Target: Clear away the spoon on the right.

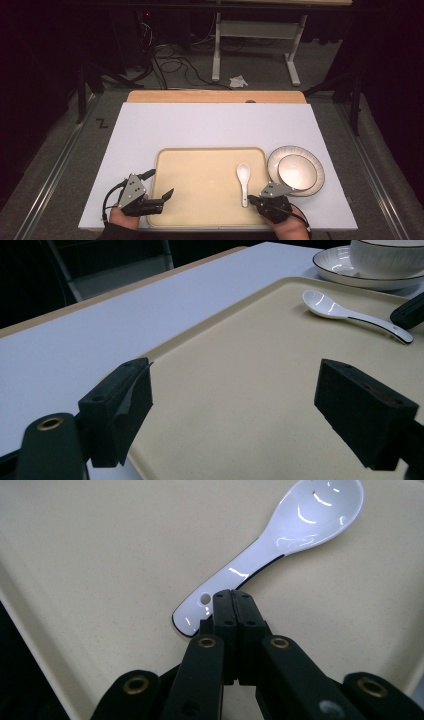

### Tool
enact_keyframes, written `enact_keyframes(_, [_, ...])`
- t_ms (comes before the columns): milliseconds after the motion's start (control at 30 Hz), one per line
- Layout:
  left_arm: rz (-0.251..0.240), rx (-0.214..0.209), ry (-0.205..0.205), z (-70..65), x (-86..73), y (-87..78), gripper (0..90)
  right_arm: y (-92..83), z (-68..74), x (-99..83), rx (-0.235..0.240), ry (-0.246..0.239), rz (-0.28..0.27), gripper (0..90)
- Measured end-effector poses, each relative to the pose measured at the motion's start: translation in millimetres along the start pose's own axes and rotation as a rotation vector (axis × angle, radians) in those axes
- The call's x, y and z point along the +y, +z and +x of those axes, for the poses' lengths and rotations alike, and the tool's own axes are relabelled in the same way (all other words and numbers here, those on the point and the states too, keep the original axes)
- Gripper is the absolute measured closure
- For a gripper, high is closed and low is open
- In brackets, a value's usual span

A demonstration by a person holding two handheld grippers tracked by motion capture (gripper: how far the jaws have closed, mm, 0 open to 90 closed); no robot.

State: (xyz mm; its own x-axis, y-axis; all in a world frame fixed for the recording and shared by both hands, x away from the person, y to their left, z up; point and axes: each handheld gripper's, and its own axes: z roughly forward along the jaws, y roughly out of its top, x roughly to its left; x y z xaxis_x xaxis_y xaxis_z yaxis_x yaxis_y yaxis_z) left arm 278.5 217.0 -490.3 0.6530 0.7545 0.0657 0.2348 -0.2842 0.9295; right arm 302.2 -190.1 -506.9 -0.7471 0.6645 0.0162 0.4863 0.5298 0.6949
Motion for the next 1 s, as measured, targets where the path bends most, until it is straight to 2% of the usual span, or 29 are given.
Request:
enact_keyframes(167, [0.000,0.001,0.001,0.1,0.0,-0.1,15.9,-8.1,-4.5,0.2,0.000,0.015,-0.057,89.4])
enact_keyframes(333, [0.001,0.000,0.001,0.1,0.0,-0.1,15.9,-21.4,-10.0,0.9,0.024,0.034,-0.150,70.0])
enact_keyframes(433, [0.002,0.001,0.002,0.2,-0.1,-0.1,15.9,-31.9,-10.3,2.3,0.023,0.025,-0.218,55.5])
enact_keyframes(500, [0.003,0.002,0.002,-0.1,-0.1,0.3,15.9,-38.2,-11.4,2.6,0.025,0.014,-0.254,50.2])
enact_keyframes(600, [0.005,-0.001,0.005,-0.7,0.1,0.5,15.9,-46.3,-14.8,1.3,0.024,0.006,-0.291,38.2])
enact_keyframes(800, [0.009,0.002,0.004,-0.6,-0.3,0.7,15.9,-60.4,-28.0,-3.6,0.029,0.070,-0.357,14.9])
enact_keyframes(933, [0.012,0.002,0.004,-0.7,-0.6,1.1,15.9,-70.8,-32.4,-7.4,-0.012,0.099,-0.394,1.6])
enact_keyframes(1000, [0.015,0.002,0.004,-1.0,-0.6,1.3,15.9,-74.0,-33.8,-9.5,-0.033,0.112,-0.400,0.4])
